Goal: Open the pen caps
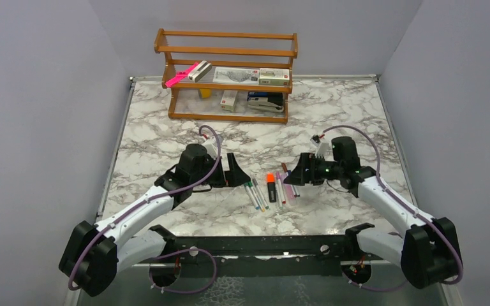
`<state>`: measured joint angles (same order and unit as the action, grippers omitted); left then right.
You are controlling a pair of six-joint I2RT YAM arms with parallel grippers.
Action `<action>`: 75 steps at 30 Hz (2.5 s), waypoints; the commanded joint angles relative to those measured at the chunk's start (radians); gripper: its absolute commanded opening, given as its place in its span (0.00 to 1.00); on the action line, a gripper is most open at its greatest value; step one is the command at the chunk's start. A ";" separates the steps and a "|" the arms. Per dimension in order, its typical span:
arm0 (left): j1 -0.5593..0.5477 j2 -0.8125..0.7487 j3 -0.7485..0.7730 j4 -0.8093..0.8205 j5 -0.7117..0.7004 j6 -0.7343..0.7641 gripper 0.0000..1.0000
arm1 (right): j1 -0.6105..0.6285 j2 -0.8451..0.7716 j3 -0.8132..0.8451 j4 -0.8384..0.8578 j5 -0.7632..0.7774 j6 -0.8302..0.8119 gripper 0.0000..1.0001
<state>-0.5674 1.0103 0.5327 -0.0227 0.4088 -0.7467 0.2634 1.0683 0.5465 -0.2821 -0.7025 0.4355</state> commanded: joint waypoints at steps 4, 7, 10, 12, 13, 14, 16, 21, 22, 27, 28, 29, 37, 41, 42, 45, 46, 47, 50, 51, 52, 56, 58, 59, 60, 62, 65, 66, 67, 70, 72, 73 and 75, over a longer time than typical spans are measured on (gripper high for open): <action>-0.056 0.045 -0.011 0.031 -0.124 -0.038 0.99 | 0.217 0.125 0.085 0.003 0.237 -0.001 0.75; -0.059 0.033 -0.023 0.038 -0.144 -0.044 0.99 | 0.284 0.158 0.108 -0.001 0.319 0.009 0.69; -0.060 0.030 -0.025 0.038 -0.139 -0.046 0.99 | 0.313 0.187 0.122 0.010 0.333 0.023 0.65; -0.061 0.027 -0.028 0.036 -0.138 -0.045 1.00 | 0.339 0.209 0.134 0.015 0.355 0.037 0.63; -0.061 0.024 -0.030 0.035 -0.139 -0.046 0.99 | 0.353 0.223 0.139 0.017 0.367 0.043 0.63; -0.062 0.023 -0.034 0.036 -0.142 -0.047 0.99 | 0.366 0.237 0.145 0.019 0.382 0.049 0.60; -0.063 0.019 -0.040 0.036 -0.141 -0.049 0.99 | 0.389 0.270 0.152 0.022 0.399 0.063 0.59; -0.062 -0.001 -0.054 0.035 -0.132 -0.052 0.99 | 0.427 0.307 0.150 0.040 0.427 0.089 0.57; -0.061 -0.006 -0.058 0.033 -0.131 -0.051 0.99 | 0.430 0.312 0.152 0.040 0.434 0.090 0.57; -0.062 -0.029 -0.069 0.030 -0.128 -0.055 0.99 | 0.441 0.312 0.160 0.033 0.443 0.092 0.56; -0.062 -0.032 -0.072 0.030 -0.127 -0.056 0.99 | 0.448 0.308 0.164 0.030 0.444 0.092 0.56; -0.063 -0.036 -0.074 0.030 -0.127 -0.057 0.99 | 0.455 0.307 0.168 0.027 0.447 0.092 0.55; -0.062 -0.042 -0.081 0.030 -0.128 -0.060 0.99 | 0.517 0.338 0.195 -0.005 0.534 0.108 0.46; -0.064 -0.052 -0.082 0.028 -0.127 -0.060 0.99 | 0.531 0.349 0.214 -0.049 0.628 0.110 0.46; -0.064 -0.053 -0.083 0.026 -0.127 -0.060 0.99 | 0.531 0.353 0.220 -0.061 0.649 0.108 0.45; -0.063 -0.057 -0.086 0.026 -0.127 -0.060 0.99 | 0.532 0.381 0.239 -0.086 0.690 0.097 0.45; -0.063 -0.056 -0.086 0.026 -0.125 -0.060 0.99 | 0.532 0.393 0.247 -0.095 0.702 0.097 0.45; -0.063 -0.057 -0.085 0.026 -0.125 -0.060 0.99 | 0.533 0.402 0.251 -0.097 0.706 0.097 0.45; -0.064 -0.060 -0.086 0.025 -0.123 -0.061 0.99 | 0.532 0.427 0.253 -0.088 0.703 0.097 0.45; -0.064 -0.060 -0.086 0.025 -0.123 -0.061 0.99 | 0.532 0.434 0.252 -0.082 0.699 0.098 0.45; -0.063 -0.061 -0.088 0.024 -0.123 -0.062 0.99 | 0.532 0.440 0.249 -0.076 0.697 0.100 0.45; -0.064 -0.062 -0.087 0.023 -0.122 -0.060 0.99 | 0.534 0.462 0.240 -0.062 0.692 0.103 0.40; -0.063 -0.060 -0.088 0.022 -0.122 -0.060 0.99 | 0.534 0.466 0.235 -0.060 0.697 0.105 0.39; -0.063 -0.060 -0.090 0.022 -0.122 -0.060 0.99 | 0.535 0.468 0.234 -0.061 0.702 0.103 0.39; -0.064 -0.060 -0.091 0.023 -0.123 -0.061 0.99 | 0.538 0.468 0.234 -0.065 0.710 0.103 0.39; -0.063 -0.059 -0.091 0.022 -0.122 -0.063 0.99 | 0.543 0.461 0.231 -0.072 0.728 0.102 0.39; -0.063 -0.059 -0.091 0.023 -0.123 -0.065 0.99 | 0.545 0.467 0.232 -0.078 0.736 0.096 0.39; -0.064 -0.058 -0.091 0.023 -0.123 -0.065 0.99 | 0.548 0.470 0.237 -0.085 0.743 0.097 0.39; -0.064 -0.055 -0.090 0.023 -0.124 -0.065 0.99 | 0.552 0.470 0.241 -0.087 0.747 0.097 0.39; -0.063 -0.053 -0.089 0.023 -0.124 -0.066 0.99 | 0.566 0.456 0.245 -0.088 0.755 0.100 0.39; -0.063 -0.053 -0.088 0.023 -0.124 -0.065 0.99 | 0.575 0.448 0.256 -0.100 0.762 0.102 0.39; -0.063 -0.054 -0.087 0.023 -0.122 -0.065 0.99 | 0.581 0.444 0.264 -0.110 0.767 0.104 0.39; -0.064 -0.057 -0.088 0.023 -0.121 -0.065 0.99 | 0.594 0.429 0.281 -0.128 0.786 0.109 0.39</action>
<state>-0.6243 0.9668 0.4484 -0.0093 0.2939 -0.8059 0.8291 1.5032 0.7940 -0.3538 0.0280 0.5308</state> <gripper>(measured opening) 0.992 0.389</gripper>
